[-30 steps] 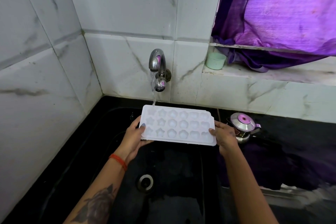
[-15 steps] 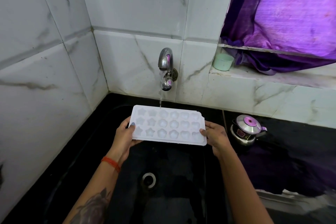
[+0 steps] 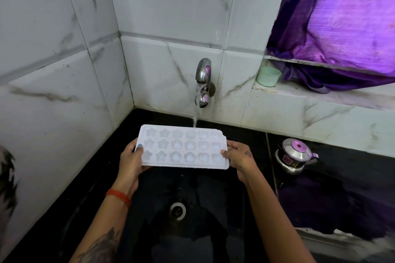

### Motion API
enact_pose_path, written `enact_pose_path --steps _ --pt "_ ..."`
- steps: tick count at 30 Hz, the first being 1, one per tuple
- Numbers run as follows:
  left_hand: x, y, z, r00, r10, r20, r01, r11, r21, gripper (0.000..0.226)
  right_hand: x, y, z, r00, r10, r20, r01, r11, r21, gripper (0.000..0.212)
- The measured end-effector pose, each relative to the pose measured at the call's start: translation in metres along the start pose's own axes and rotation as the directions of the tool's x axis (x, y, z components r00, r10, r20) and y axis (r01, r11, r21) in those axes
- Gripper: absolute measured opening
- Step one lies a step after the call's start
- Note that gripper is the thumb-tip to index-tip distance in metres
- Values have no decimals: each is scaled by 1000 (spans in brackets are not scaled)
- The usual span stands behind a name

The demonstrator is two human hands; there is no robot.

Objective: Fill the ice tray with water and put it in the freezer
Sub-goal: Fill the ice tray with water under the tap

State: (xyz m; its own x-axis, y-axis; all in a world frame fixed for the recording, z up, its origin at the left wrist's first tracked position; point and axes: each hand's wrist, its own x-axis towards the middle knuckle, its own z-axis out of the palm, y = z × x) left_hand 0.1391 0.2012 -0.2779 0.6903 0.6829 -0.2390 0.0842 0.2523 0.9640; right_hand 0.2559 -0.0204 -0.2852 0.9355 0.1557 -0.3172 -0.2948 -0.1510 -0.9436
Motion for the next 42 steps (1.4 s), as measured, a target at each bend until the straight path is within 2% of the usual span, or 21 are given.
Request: enact_pose_path --steps 21,42 --pt "14 -4 -40 980 4 -197 -21 996 -81 32 -15 -31 41 978 -151 144 160 986 -48 41" --pt "28 -6 -33 978 28 -207 -54 991 -122 32 2 -55 49 964 -234 124 239 970 -32 44"
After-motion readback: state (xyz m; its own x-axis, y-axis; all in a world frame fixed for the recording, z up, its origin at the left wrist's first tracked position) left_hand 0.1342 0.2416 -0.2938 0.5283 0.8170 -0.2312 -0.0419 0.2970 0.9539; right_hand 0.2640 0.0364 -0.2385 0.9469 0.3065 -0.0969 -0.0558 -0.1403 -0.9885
